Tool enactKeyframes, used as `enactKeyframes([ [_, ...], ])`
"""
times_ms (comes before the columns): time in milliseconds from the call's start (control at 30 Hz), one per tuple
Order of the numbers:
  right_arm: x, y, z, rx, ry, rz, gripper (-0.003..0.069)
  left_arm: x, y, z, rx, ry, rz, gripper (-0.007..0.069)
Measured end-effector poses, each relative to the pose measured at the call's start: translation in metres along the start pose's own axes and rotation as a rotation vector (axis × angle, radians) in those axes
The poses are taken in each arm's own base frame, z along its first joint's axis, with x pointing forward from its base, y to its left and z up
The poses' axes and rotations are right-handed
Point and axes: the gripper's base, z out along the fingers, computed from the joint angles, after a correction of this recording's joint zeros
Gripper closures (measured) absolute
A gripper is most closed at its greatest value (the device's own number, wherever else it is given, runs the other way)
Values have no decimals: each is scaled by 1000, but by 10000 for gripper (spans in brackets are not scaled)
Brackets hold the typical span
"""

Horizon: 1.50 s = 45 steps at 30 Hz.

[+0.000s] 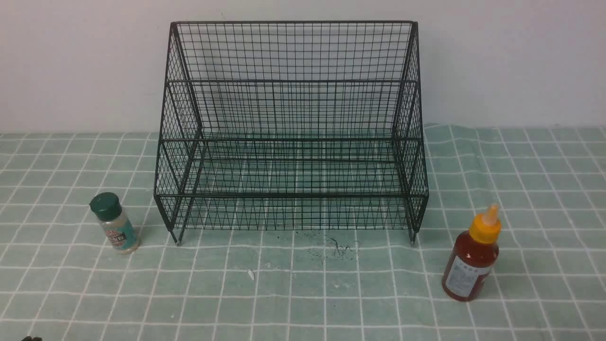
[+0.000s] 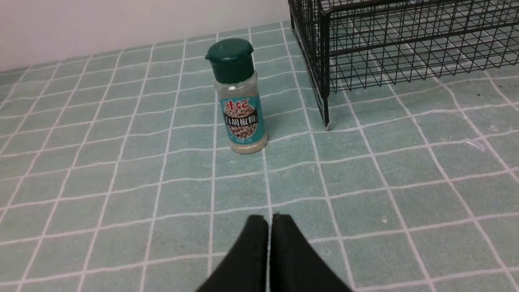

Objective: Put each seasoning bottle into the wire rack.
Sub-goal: Use the right arm to grab the condiment bottle closest to it

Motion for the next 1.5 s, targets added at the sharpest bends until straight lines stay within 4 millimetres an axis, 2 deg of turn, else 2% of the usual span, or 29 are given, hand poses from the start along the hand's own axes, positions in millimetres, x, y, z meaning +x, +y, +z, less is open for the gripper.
enactKeyframes([
  [767, -1, 0, 0, -5, -8, 16, 673, 0, 0, 0, 0, 0, 0, 630],
  [833, -3, 2, 0, -27, -39, 103, 673, 0, 0, 0, 0, 0, 0, 630],
  [933, -13, 5, -1, -90, -148, 384, 673, 0, 0, 0, 0, 0, 0, 630],
  [967, -14, 6, -1, -97, -155, 420, 673, 0, 0, 0, 0, 0, 0, 630],
  [1000, -21, 5, -2, -127, -220, 579, 673, 0, 0, 0, 0, 0, 0, 630],
  [1033, -21, 5, -2, -129, -219, 595, 673, 0, 0, 0, 0, 0, 0, 630],
  [1133, -28, 2, -4, -157, -302, 792, 673, 0, 0, 0, 0, 0, 0, 630],
  [1233, -32, 0, -6, -162, -349, 851, 673, 0, 0, 0, 0, 0, 0, 630],
  [1300, -40, -5, -10, -170, -460, 944, 673, 0, 0, 0, 0, 0, 0, 630],
  [1400, -57, -4, -17, -206, -508, 942, 673, 0, 0, 0, 0, 0, 0, 630],
  [1433, -84, 2, -30, -260, -527, 849, 673, 0, 0, 0, 0, 0, 0, 630],
  [1500, -119, 11, -46, -296, -495, 704, 673, 0, 0, 0, 0, 0, 0, 630],
])
